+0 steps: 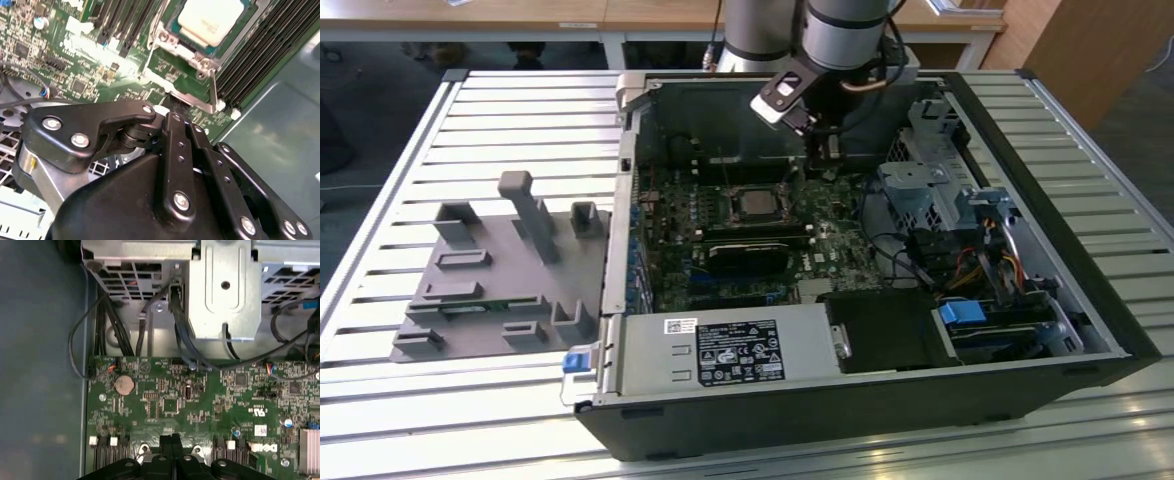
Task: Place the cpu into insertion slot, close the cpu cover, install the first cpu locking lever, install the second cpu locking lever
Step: 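Close the cpu cover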
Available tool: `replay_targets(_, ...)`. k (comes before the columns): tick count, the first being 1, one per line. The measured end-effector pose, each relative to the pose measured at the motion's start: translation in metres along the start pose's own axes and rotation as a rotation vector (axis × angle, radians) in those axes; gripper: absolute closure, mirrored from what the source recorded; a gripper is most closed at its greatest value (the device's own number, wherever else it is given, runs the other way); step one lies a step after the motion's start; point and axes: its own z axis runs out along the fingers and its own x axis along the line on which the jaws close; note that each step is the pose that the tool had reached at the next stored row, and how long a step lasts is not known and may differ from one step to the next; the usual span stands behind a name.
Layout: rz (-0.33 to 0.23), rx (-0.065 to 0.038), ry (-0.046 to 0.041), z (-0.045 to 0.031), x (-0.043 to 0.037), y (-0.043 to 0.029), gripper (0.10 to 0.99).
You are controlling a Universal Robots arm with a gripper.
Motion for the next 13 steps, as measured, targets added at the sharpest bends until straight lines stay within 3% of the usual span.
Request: replay_targets(13,0.0,0.0,0.0,0.0016,0.0001,-0.0215,0.98)
